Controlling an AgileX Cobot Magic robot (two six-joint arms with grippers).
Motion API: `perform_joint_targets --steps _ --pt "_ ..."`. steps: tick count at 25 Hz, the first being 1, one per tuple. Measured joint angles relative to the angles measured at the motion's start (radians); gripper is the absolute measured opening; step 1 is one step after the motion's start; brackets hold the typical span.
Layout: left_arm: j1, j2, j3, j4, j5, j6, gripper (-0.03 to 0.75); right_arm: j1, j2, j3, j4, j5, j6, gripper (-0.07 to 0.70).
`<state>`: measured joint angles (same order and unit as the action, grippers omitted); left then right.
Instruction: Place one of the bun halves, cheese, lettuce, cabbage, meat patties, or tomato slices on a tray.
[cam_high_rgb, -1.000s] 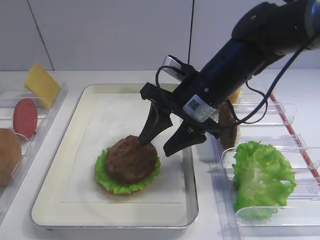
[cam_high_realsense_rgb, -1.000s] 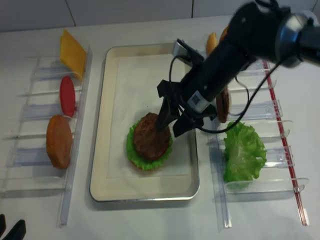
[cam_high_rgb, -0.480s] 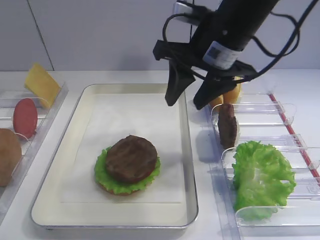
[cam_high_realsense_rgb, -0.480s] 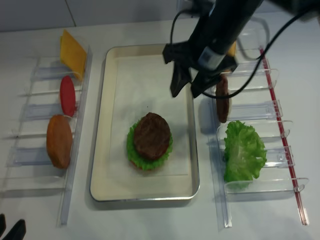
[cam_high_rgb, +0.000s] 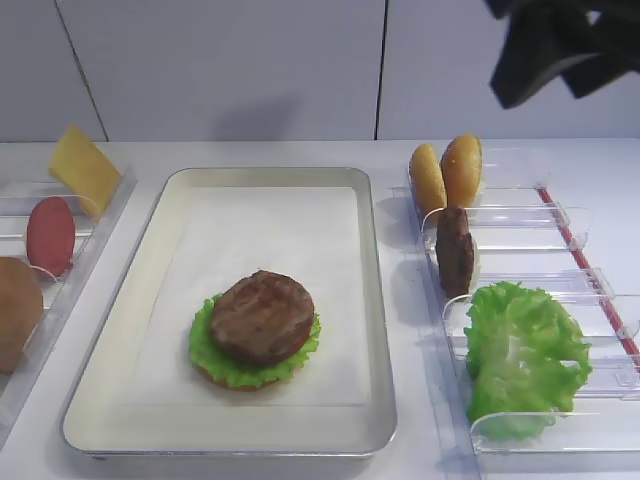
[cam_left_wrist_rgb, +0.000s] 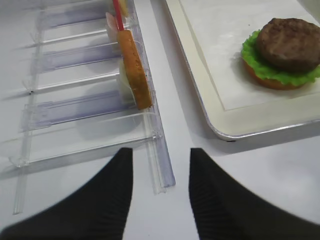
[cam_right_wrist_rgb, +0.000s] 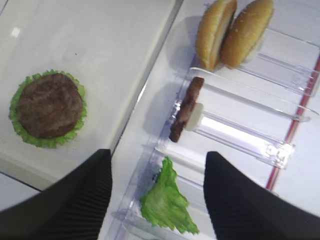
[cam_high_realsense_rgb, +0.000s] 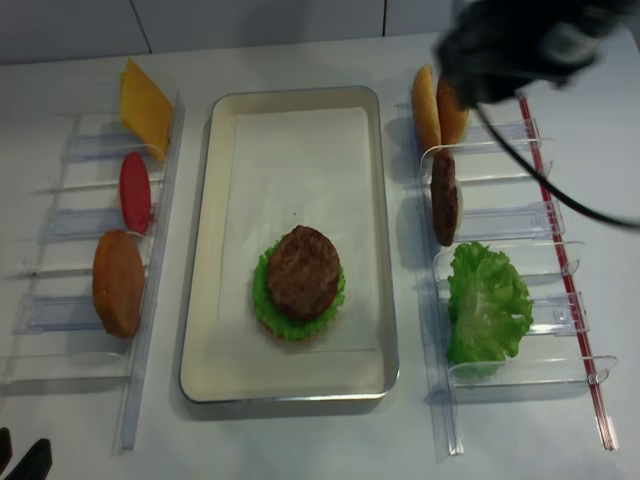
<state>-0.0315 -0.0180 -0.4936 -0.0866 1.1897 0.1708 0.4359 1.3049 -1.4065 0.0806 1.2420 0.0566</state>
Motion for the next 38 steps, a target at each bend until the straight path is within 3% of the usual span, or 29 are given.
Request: perform_joint_targets --steps 10,24,32,38 --pt "0.0 0.0 0.0 0.0 0.0 0.0 0.254 0.0 -0.54 0.361 -0.107 0.022 0.001 0.433" --pt "0.0 0.0 0.0 0.0 0.0 0.0 0.255 -0.027 -1.135 0.804 -0.162 0.033 -0.041 0.335" --pt "0.0 0.0 0.0 0.0 0.0 0.0 0.254 -0.195 -1.321 0.883 -0.154 0.039 -0.048 0.319" --pt "0.0 0.0 0.0 0.0 0.0 0.0 0.254 -0.3 -1.323 0.907 -0.094 -0.066 -0.057 0.307"
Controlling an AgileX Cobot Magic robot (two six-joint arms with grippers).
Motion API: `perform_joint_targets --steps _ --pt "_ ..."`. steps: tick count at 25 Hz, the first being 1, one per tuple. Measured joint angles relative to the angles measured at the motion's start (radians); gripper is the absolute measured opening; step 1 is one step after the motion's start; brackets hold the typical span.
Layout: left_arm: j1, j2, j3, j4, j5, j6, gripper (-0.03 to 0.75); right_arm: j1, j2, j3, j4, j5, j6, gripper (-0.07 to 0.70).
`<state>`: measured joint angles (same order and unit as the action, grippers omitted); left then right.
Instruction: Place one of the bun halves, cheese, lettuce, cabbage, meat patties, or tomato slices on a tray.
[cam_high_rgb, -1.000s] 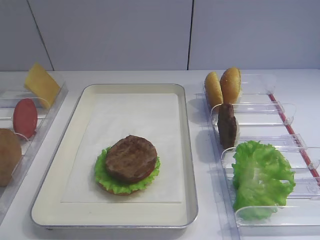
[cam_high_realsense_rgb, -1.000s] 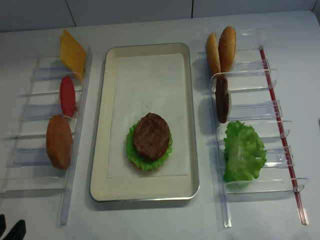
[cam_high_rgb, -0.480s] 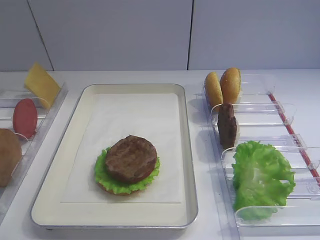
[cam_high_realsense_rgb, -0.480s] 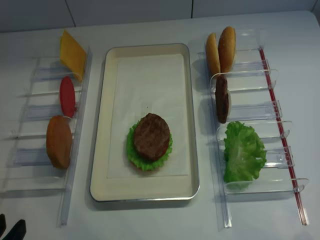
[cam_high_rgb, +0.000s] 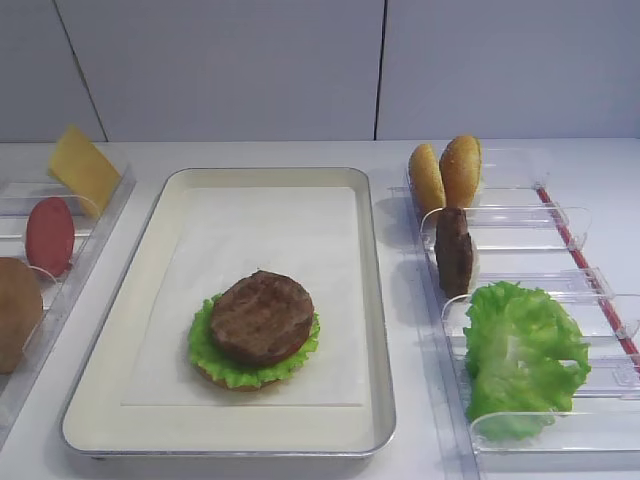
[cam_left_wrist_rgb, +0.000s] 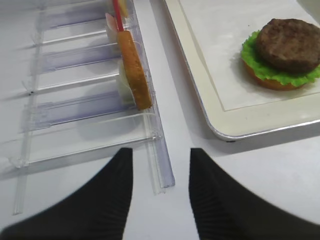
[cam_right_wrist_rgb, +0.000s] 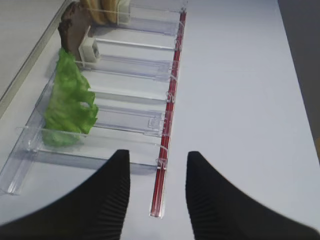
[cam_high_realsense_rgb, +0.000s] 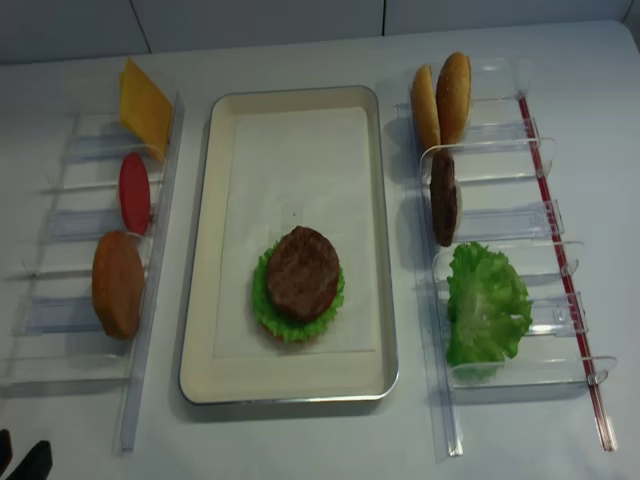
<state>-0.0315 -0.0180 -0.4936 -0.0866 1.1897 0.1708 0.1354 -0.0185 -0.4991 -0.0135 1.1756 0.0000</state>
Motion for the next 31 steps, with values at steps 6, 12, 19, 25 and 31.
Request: perform_joint_targets --steps 6,12,19,25,31 --pt "0.0 0.0 0.0 0.0 0.0 0.0 0.254 -0.086 0.0 0.027 0.014 -0.039 -0.008 0.3" --pt "0.0 0.0 0.0 0.0 0.0 0.0 0.254 -0.095 0.0 0.027 0.014 -0.039 -0.015 0.3" --pt "0.0 0.0 0.0 0.0 0.0 0.0 0.254 -0.095 0.0 0.027 0.014 -0.039 -0.015 0.299" --pt "0.0 0.0 0.0 0.0 0.0 0.0 0.254 -0.095 0.0 0.027 0.014 -0.039 -0.015 0.299" --pt "0.0 0.0 0.0 0.0 0.0 0.0 0.254 -0.095 0.0 0.027 0.014 -0.039 -0.015 0.299"
